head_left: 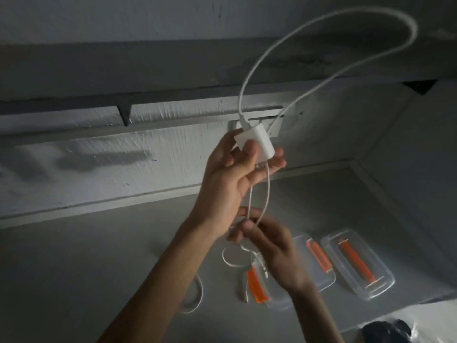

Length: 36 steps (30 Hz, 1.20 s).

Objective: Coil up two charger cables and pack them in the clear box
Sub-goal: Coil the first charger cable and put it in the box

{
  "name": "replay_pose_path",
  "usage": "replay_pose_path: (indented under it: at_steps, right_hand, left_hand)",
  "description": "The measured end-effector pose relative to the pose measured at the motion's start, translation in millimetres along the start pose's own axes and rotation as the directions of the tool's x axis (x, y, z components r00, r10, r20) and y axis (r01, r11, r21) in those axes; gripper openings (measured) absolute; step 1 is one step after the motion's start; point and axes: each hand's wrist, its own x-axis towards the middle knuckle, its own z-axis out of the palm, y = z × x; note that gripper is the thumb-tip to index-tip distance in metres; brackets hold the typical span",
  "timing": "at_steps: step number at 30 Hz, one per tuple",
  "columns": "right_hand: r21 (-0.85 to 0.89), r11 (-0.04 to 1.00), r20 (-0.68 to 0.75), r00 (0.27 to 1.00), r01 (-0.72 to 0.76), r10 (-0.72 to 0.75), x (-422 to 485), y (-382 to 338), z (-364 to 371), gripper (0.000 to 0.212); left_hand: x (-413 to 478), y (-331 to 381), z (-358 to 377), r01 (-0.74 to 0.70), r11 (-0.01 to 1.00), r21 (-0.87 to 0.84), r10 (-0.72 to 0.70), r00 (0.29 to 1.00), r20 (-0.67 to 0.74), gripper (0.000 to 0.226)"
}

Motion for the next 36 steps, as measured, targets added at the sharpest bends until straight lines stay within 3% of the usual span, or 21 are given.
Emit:
replay_pose_path:
  at_steps: [3,6,8,10,13,16,17,19,22,26,28,31,33,36]
  right_hand:
    - [0.015,1.0,0.03,0.999,0.024,-0.024,-6,-17,-77,0.024]
    - [-0.165,0.983,0.134,0.99,0.075,-0.053,-6,-24,-138,0.023]
    - [-0.19,0.979,0.157,0.987,0.067,-0.037,-10,-11,-162,0.028]
    - [-0.046,0.999,0.102,0.995,-0.01,0.015,-19,11,-178,0.036]
    - [0.251,0.962,0.031,0.995,-0.104,0.1,-34,37,-191,0.016]
    - [0.562,0.808,0.17,0.981,-0.174,0.093,-47,34,-193,0.079]
    - [0.604,0.773,0.184,0.978,-0.194,0.102,-49,32,-187,0.089]
    - [0.548,0.802,0.22,0.966,-0.238,0.136,-53,29,-190,0.095]
    - [0.354,0.898,0.355,0.926,-0.262,0.13,-60,30,-212,0.083]
    - [0.161,0.942,0.489,0.853,-0.295,0.183,-67,26,-255,0.053]
    - [0.16,0.915,0.518,0.821,-0.37,0.242,-71,31,-270,0.053]
    - [0.292,0.801,0.581,0.762,-0.522,0.285,-73,40,-285,0.049]
    - [0.278,0.824,0.542,0.788,-0.495,0.291,-68,35,-296,0.041]
    - [0.102,0.938,0.391,0.881,-0.33,0.267,-54,23,-303,0.026]
  left_hand:
    - [6,5,1,0.034,0.998,0.053,-0.034,0.999,0.001,0.024]
    - [1,-3,24,0.076,0.989,0.126,-0.069,0.996,-0.062,0.023]
    - [-2,-18,54,0.062,0.986,0.157,-0.055,0.997,-0.049,0.026]
    - [-1,-36,83,0.047,0.986,0.159,-0.04,0.998,-0.046,0.028]
    - [9,-60,122,0.024,0.993,0.119,-0.013,0.996,-0.092,0.027]
    - [15,-80,154,0.0,0.998,0.055,0.01,0.983,-0.181,0.021]
    - [15,-82,156,-0.012,0.999,0.04,0.019,0.982,-0.186,0.022]
    - [14,-92,167,-0.054,0.995,0.08,0.068,0.982,-0.177,0.023]
    - [10,-111,178,-0.038,0.979,0.199,0.064,0.99,-0.122,0.024]
    - [-2,-143,165,0.098,0.904,0.417,-0.03,0.986,-0.166,0.02]
    - [-7,-159,152,0.173,0.823,0.541,-0.07,0.976,-0.205,0.013]
    - [-10,-176,139,0.292,0.696,0.656,-0.166,0.954,-0.249,0.012]
    - [-11,-185,132,0.355,0.619,0.7,-0.213,0.935,-0.285,0.016]
    - [-15,-191,124,0.428,0.555,0.713,-0.239,0.903,-0.356,0.017]
